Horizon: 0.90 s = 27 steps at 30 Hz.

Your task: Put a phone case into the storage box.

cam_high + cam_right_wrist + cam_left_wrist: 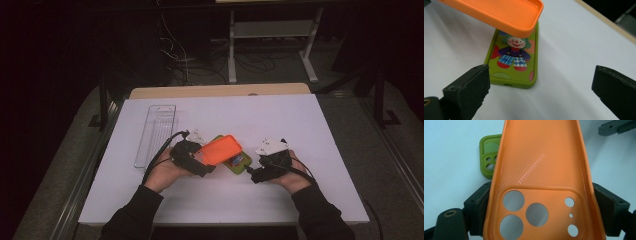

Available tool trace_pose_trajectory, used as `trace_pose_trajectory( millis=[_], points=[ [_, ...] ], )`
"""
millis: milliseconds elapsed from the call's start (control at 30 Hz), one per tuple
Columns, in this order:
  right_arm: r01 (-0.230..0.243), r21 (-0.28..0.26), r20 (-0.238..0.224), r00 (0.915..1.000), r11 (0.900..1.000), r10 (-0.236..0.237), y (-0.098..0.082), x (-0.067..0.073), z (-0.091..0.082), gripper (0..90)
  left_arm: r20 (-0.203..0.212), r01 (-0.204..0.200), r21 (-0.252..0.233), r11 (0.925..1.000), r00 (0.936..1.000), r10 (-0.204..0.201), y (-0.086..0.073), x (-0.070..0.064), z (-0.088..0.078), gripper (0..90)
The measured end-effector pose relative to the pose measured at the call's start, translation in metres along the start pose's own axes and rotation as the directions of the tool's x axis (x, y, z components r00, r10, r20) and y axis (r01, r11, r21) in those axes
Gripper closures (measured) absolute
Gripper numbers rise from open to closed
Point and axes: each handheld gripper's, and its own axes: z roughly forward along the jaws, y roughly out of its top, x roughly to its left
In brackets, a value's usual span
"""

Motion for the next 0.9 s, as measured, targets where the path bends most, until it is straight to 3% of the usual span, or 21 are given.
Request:
trace_pose_trajectory(
  millis=[233,300,367,500,567,667,700,733,800,867,900],
  points=[
    [0.105,0.011,0.053,0.9929,0.994,-0.106,0.000,0.006,0.000,0.9,0.001,0.002,0.003,1.0000,1.0000,-0.002,0.000,-0.001,0.001,15.7],
    [0.161,0.011,0.083,0.9834,0.987,-0.162,0.001,0.010,0.000,0.9,0.009,0.005,0.003,1.0000,0.9999,-0.005,0.000,-0.002,0.001,15.7],
    [0.175,0.016,0.088,0.9804,0.984,-0.176,0.002,0.011,0.000,0.9,0.008,-0.002,0.001,1.0000,1.0000,0.002,0.000,-0.001,0.000,15.6],
    [0.237,0.019,0.128,0.9628,0.971,-0.238,0.003,0.016,0.001,0.9,0.009,-0.003,0.001,1.0000,1.0000,0.003,0.000,-0.002,0.000,15.7],
    [0.275,0.018,0.150,0.9498,0.961,-0.275,0.004,0.018,0.000,0.9,0.009,-0.009,0.001,1.0000,0.9999,0.009,-0.001,-0.001,-0.001,15.6],
    [0.343,0.033,0.181,0.9216,0.939,-0.344,0.005,0.020,0.002,1.3,0.010,-0.008,-0.001,1.0000,0.9999,0.008,-0.001,0.000,-0.001,15.6],
    [0.359,0.032,0.193,0.9137,0.933,-0.358,0.005,0.022,0.002,1.3,0.010,-0.010,-0.001,1.0000,0.9999,0.010,-0.001,0.000,-0.001,15.6],
    [0.359,0.032,0.193,0.9137,0.933,-0.358,0.005,0.022,0.002,1.3,0.009,-0.009,-0.001,1.0000,0.9999,0.009,-0.002,0.000,-0.001,15.6],
    [0.392,0.037,0.211,0.8959,0.919,-0.391,0.005,0.025,0.003,1.3,0.008,0.010,-0.015,0.9998,0.9999,-0.010,-0.002,-0.001,-0.001,15.7],
    [0.416,0.038,0.233,0.8805,0.909,-0.413,0.005,0.028,0.004,1.3,0.007,-0.005,0.002,1.0000,1.0000,0.005,-0.003,0.000,-0.002,15.6],
    [0.454,0.050,0.254,0.8553,0.889,-0.451,0.005,0.030,0.004,1.3,0.006,-0.006,0.003,1.0000,1.0000,0.006,-0.003,0.000,-0.002,15.6]
  ],
)
